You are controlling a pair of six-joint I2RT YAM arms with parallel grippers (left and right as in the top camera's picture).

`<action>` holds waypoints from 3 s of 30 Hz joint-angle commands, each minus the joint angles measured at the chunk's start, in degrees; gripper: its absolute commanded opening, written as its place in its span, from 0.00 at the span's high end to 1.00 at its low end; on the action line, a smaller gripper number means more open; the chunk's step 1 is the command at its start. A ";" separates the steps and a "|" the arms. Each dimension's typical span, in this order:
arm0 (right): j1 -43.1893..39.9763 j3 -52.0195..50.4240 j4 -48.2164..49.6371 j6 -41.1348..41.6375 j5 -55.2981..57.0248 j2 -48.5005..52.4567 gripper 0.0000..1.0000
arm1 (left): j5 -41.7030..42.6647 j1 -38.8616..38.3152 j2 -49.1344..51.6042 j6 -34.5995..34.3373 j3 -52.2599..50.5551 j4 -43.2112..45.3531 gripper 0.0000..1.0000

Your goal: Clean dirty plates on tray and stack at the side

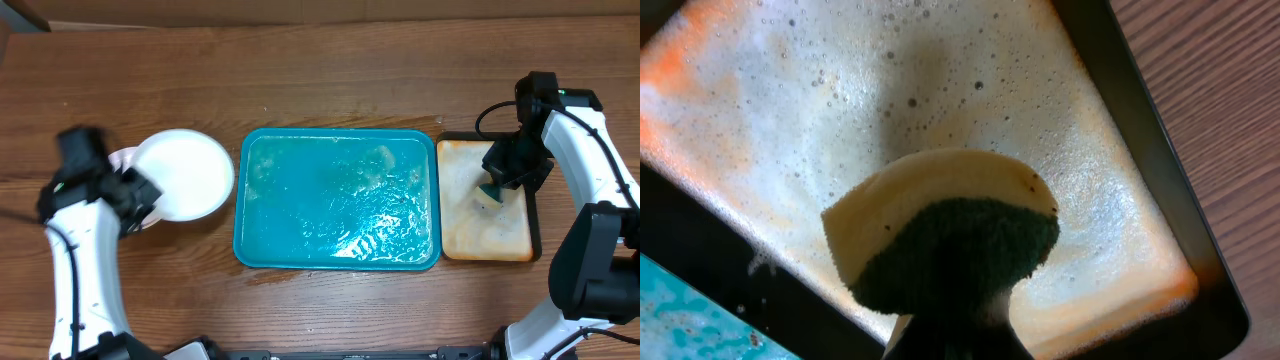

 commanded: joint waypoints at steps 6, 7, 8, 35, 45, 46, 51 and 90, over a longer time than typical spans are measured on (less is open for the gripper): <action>0.02 0.04 0.04 -0.39 -1.44 -0.55 0.96 | 18.38 20.96 -0.57 4.57 -9.68 7.78 0.96; 0.02 0.04 0.04 -0.39 -1.66 -0.55 0.96 | 18.86 23.26 -0.57 4.59 -10.25 8.66 0.96; 0.02 0.04 0.04 -0.39 -1.88 -0.55 0.96 | 18.97 25.09 -0.57 5.01 -10.60 9.31 0.96; 0.02 0.04 0.44 -0.37 -2.08 -0.55 0.96 | 26.47 27.10 14.75 4.22 -5.84 18.05 0.96; 0.02 0.04 0.26 -0.42 -2.05 -0.55 0.96 | 23.56 24.59 14.82 -1.14 -5.20 19.17 0.96; 0.02 0.04 0.28 -0.42 -2.03 -0.55 0.96 | 23.19 24.65 14.82 -1.14 -5.20 18.86 0.96; 0.02 0.04 0.22 -0.46 -2.03 -0.55 0.96 | 19.89 24.68 14.82 -1.36 -5.20 18.12 0.96; 0.26 4.61 0.39 -18.97 -9.75 -8.92 0.96 | 20.65 -16.31 5.25 11.19 -5.20 14.16 0.09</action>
